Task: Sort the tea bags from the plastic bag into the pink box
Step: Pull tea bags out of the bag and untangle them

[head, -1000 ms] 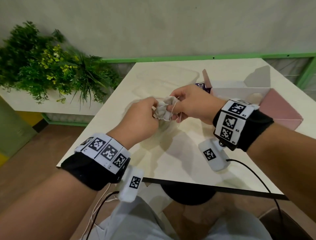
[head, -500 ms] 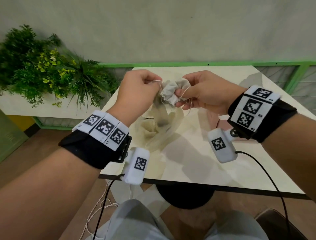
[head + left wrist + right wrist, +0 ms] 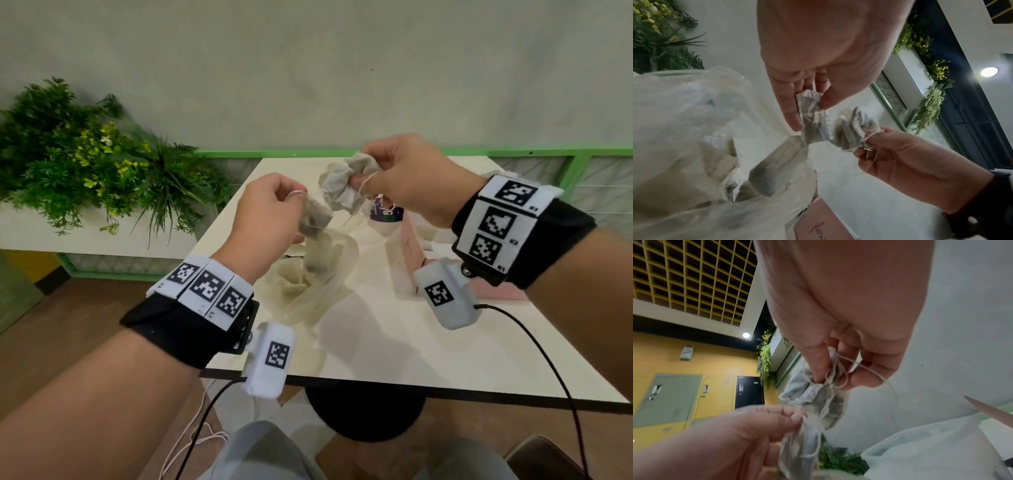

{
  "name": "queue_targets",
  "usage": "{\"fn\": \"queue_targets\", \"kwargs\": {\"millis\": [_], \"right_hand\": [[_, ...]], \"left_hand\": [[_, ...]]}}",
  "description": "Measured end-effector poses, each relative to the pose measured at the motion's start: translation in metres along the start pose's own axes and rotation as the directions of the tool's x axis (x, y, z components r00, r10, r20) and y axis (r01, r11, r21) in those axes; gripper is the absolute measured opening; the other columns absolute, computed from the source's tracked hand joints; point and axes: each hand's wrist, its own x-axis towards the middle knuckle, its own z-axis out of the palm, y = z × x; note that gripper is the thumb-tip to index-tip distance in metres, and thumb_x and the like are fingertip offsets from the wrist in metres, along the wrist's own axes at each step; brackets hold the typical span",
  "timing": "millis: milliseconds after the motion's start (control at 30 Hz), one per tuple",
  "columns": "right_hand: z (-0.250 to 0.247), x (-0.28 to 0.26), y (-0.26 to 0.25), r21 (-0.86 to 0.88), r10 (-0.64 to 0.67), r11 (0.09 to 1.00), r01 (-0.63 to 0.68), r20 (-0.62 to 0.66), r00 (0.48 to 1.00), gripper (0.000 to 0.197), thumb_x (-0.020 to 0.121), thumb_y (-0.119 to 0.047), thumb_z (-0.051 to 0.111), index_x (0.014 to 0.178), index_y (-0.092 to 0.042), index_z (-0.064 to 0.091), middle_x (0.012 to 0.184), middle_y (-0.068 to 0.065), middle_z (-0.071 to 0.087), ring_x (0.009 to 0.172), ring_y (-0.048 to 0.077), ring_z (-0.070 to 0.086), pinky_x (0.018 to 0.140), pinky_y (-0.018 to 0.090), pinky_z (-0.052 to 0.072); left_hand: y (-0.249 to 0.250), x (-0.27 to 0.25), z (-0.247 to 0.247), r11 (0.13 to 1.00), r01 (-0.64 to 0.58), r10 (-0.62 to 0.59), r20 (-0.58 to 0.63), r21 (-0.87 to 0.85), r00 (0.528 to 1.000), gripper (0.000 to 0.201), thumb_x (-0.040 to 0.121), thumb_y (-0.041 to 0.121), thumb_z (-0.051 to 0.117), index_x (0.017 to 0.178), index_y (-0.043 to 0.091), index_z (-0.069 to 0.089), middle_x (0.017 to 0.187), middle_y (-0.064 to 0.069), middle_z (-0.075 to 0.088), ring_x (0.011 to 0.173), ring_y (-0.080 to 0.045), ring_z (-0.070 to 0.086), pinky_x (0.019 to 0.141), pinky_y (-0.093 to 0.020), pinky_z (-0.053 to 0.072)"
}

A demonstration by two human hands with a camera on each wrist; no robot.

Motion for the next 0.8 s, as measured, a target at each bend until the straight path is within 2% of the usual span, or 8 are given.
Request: {"fn": "queue_targets", "kwargs": {"millis": [133, 200, 300, 433, 500, 600, 700, 800], "right_hand": [[-0.017, 0.000, -0.016, 0.114, -0.044, 0.992, 0.046, -0.018, 0.999, 0.013, 0.087, 0.000, 0.071, 0.097, -0.008, 0.073, 0.087, 0.014, 0.070, 0.067, 0.016, 0.056, 0.057, 0.028, 0.044], [-0.026, -0.002, -0.021, 0.156, -0.051, 0.987, 0.049, 0.008, 0.999, 0.014, 0.087, 0.002, 0.070, 0.098, -0.005, 0.073, 0.085, 0.010, 0.068, 0.070, 0.018, 0.054, 0.058, 0.028, 0.044], [-0.038, -0.007, -0.024, 0.157, -0.041, 0.987, 0.029, 0.074, 0.996, 0.013, 0.089, 0.000, 0.069, 0.102, -0.001, 0.073, 0.089, 0.013, 0.066, 0.073, 0.021, 0.051, 0.063, 0.029, 0.045], [-0.044, -0.011, -0.024, 0.165, -0.025, 0.986, 0.006, 0.116, 0.993, 0.017, 0.090, 0.001, 0.069, 0.106, 0.003, 0.071, 0.092, 0.015, 0.066, 0.076, 0.021, 0.053, 0.065, 0.028, 0.047], [-0.045, -0.012, -0.027, 0.193, -0.023, 0.981, 0.001, 0.112, 0.993, 0.014, 0.090, 0.000, 0.069, 0.103, 0.002, 0.073, 0.092, 0.014, 0.068, 0.079, 0.021, 0.053, 0.065, 0.027, 0.047], [-0.046, -0.011, -0.033, 0.253, -0.019, 0.967, -0.007, 0.100, 0.995, 0.011, 0.091, 0.000, 0.067, 0.097, -0.005, 0.074, 0.087, 0.009, 0.070, 0.073, 0.016, 0.054, 0.060, 0.024, 0.047], [-0.046, -0.008, -0.036, 0.275, -0.010, 0.961, -0.009, 0.067, 0.998, 0.009, 0.092, -0.001, 0.066, 0.096, -0.005, 0.073, 0.083, 0.009, 0.067, 0.065, 0.013, 0.055, 0.058, 0.024, 0.046], [-0.043, -0.006, -0.034, 0.290, 0.028, 0.957, -0.029, 0.007, 1.000, 0.008, 0.092, -0.002, 0.067, 0.099, -0.002, 0.072, 0.077, 0.009, 0.065, 0.059, 0.011, 0.055, 0.059, 0.025, 0.047]], "left_hand": [[0.006, -0.003, 0.002, 0.990, 0.132, -0.128, 0.070, -0.050, 0.989, 0.012, 0.104, 0.016, 0.052, 0.103, 0.012, 0.062, 0.097, -0.004, 0.058, 0.083, -0.025, 0.067, 0.069, -0.049, 0.065], [0.010, -0.005, 0.003, 0.984, 0.157, -0.150, 0.084, -0.083, 0.985, 0.012, 0.105, 0.017, 0.050, 0.100, 0.014, 0.060, 0.102, -0.006, 0.059, 0.081, -0.028, 0.069, 0.068, -0.049, 0.065], [0.017, -0.005, 0.006, 0.973, 0.167, -0.152, 0.105, -0.159, 0.983, 0.014, 0.106, 0.017, 0.049, 0.096, 0.017, 0.060, 0.110, -0.011, 0.062, 0.085, -0.035, 0.074, 0.064, -0.045, 0.065], [0.020, -0.006, 0.012, 0.975, 0.171, -0.158, 0.098, -0.145, 0.983, 0.014, 0.104, 0.015, 0.049, 0.095, 0.017, 0.060, 0.110, -0.006, 0.060, 0.090, -0.027, 0.068, 0.064, -0.043, 0.065], [0.016, -0.010, 0.017, 0.967, 0.217, -0.202, 0.117, -0.136, 0.972, 0.015, 0.103, 0.012, 0.048, 0.094, 0.017, 0.059, 0.110, -0.008, 0.061, 0.089, -0.028, 0.067, 0.066, -0.045, 0.065], [0.010, -0.019, 0.027, 0.938, 0.309, -0.277, 0.196, -0.158, 0.941, 0.016, 0.103, 0.007, 0.044, 0.096, 0.015, 0.057, 0.108, -0.012, 0.062, 0.083, -0.032, 0.070, 0.070, -0.050, 0.065], [0.010, -0.027, 0.035, 0.838, 0.448, -0.349, 0.325, -0.311, 0.879, 0.020, 0.100, 0.001, 0.044, 0.104, 0.013, 0.059, 0.128, -0.023, 0.058, 0.104, -0.047, 0.068, 0.064, -0.045, 0.065], [0.005, -0.036, 0.038, 0.775, 0.483, -0.257, 0.495, -0.407, 0.830, 0.042, 0.079, -0.002, 0.055, 0.118, 0.012, 0.053, 0.132, -0.027, 0.059, 0.109, -0.049, 0.068, 0.073, -0.043, 0.063]]}}
